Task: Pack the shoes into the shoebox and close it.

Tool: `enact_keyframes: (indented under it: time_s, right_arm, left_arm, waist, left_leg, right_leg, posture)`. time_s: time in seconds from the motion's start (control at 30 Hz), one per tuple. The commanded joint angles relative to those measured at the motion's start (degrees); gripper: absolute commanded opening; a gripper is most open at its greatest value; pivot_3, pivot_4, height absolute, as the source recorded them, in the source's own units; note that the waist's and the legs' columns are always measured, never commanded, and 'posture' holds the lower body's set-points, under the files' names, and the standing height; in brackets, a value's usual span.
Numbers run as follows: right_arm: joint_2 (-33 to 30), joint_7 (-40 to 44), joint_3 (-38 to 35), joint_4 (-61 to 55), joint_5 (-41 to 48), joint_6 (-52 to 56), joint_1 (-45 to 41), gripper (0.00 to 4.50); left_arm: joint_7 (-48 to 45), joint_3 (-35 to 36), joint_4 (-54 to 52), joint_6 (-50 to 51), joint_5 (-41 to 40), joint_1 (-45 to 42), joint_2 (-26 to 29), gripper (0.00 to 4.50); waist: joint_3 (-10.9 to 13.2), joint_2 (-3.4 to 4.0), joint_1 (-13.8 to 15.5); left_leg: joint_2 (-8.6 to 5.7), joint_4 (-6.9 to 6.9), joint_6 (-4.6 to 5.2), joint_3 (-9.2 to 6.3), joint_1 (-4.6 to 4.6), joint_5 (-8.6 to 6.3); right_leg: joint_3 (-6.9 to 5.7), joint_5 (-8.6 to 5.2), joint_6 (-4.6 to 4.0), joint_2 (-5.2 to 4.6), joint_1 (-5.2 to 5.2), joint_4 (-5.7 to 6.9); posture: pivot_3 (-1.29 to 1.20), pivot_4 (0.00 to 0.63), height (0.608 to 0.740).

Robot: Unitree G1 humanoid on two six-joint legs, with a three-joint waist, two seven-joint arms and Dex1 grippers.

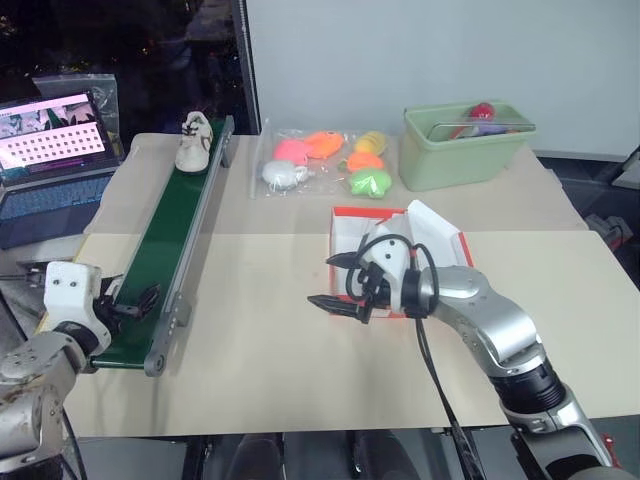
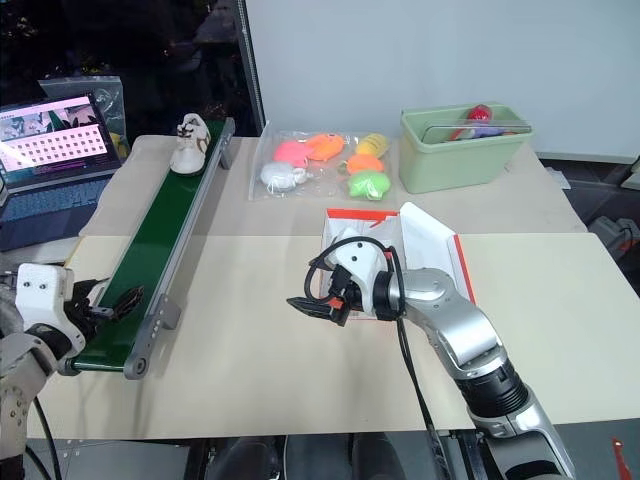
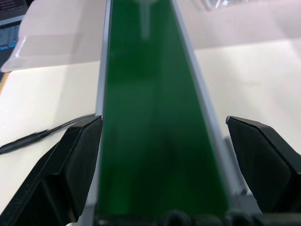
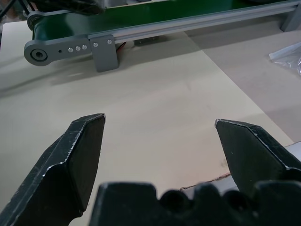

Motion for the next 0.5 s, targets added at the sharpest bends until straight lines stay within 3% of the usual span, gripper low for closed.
enact_keyframes:
  time_s: [0.03, 0.5]
  right_arm:
    - [-0.09, -0.74, -1.22, -2.61, 0.07, 0.19, 0.02, 4.39]
    - [-0.23, -2.99, -2.13, -4.65, 0.75, 1.99, 1.9, 4.39]
  left_arm:
    - [0.34, -0.89, 0.0, 0.76, 0.42, -0.91, 1.7, 4.5]
    - [4.71, -3.62, 0.39, 10.21, 0.21, -12.64, 4.94, 4.5]
  waist:
    - [0.0, 0.0, -0.04]
    - [0.0, -0.03, -0.05]
  left_leg:
    - [0.0, 0.0, 0.0, 0.0, 0.0, 0.0]
    - [-0.02, 0.0, 0.0, 0.0, -0.02, 0.0]
  right_leg:
    - [0.0, 0.0, 0.0, 0.0, 0.0, 0.0]
    - [0.0, 0.0, 0.0, 0.0, -0.03, 0.03]
  posture:
    - [0.0, 0.15, 0.729]
    - [0.0, 0.15, 0.729]
